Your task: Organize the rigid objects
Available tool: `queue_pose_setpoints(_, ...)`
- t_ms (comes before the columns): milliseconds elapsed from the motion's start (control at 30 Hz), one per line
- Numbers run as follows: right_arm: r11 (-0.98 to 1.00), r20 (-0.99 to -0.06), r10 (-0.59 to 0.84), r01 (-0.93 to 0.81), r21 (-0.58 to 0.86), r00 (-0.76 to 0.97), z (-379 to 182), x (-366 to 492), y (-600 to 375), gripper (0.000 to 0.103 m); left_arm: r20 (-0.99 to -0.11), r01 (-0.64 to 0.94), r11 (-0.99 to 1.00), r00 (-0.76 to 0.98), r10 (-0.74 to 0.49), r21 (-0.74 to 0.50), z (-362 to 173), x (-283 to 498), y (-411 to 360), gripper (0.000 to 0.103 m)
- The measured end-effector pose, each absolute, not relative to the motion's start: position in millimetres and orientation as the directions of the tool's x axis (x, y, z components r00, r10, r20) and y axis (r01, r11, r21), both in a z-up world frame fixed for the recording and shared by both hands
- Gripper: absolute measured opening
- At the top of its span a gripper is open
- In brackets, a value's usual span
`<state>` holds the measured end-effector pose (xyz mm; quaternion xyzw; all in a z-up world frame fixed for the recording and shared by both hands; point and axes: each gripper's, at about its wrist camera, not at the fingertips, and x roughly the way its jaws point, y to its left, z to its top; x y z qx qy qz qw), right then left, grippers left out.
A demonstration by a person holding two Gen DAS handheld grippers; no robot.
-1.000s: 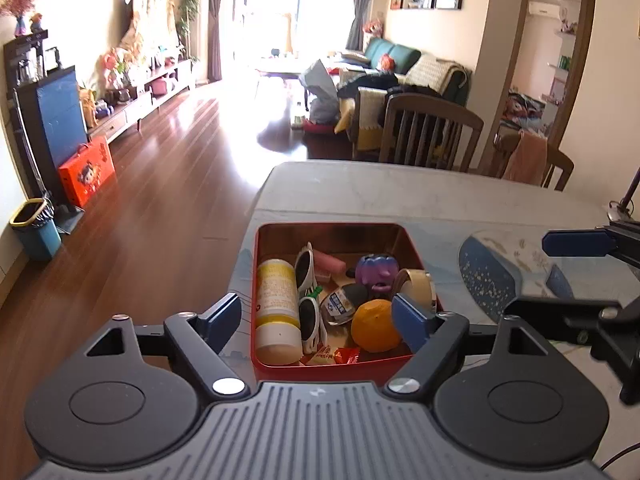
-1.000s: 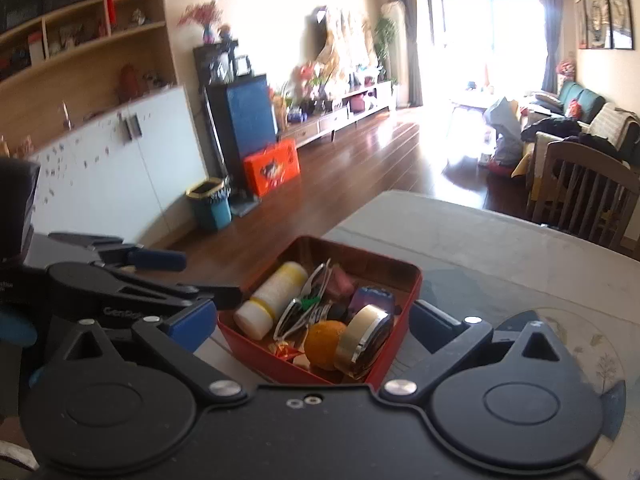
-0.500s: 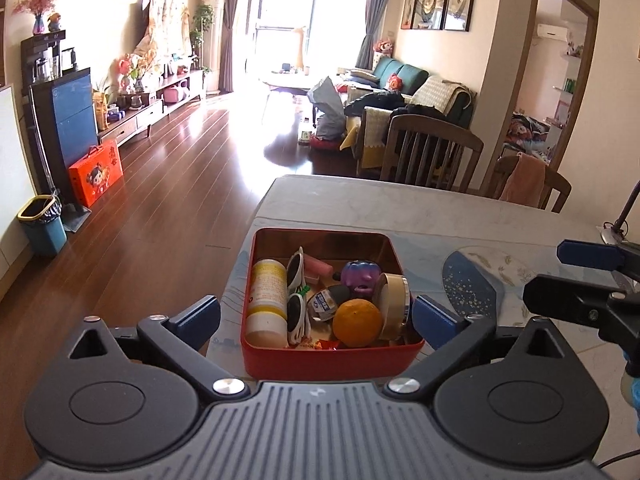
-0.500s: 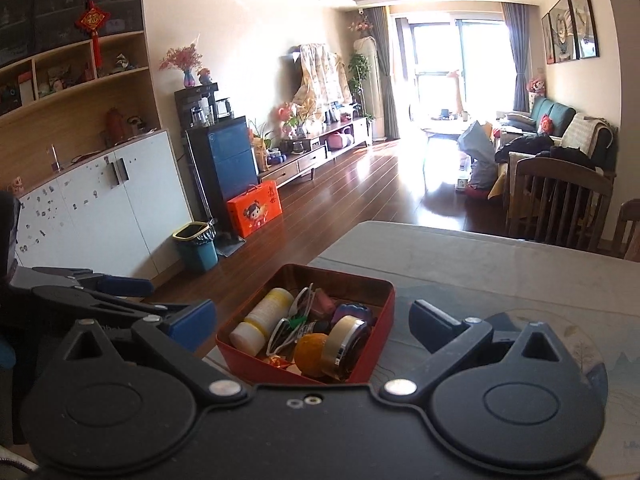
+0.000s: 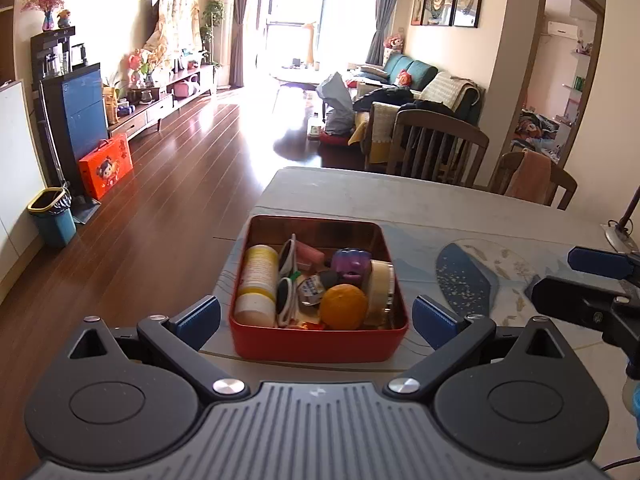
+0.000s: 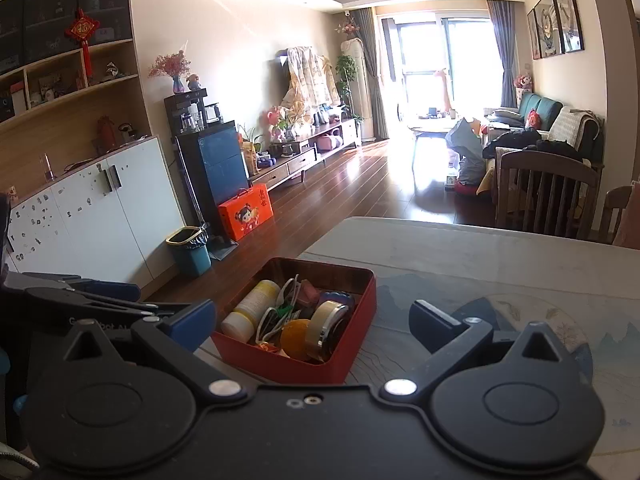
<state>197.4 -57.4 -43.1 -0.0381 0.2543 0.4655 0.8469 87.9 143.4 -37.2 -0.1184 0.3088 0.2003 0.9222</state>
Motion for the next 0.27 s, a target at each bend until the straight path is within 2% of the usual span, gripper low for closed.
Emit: queue_pose_setpoints(267,0.574,-0.468,0.762,-0.801,0.169,0.448,-43.5,202.3,-68.8,0.103,-0.617,-0.428,0.896,0.738,0.272,-0.118,-36.9,96.1,126.9,0.103)
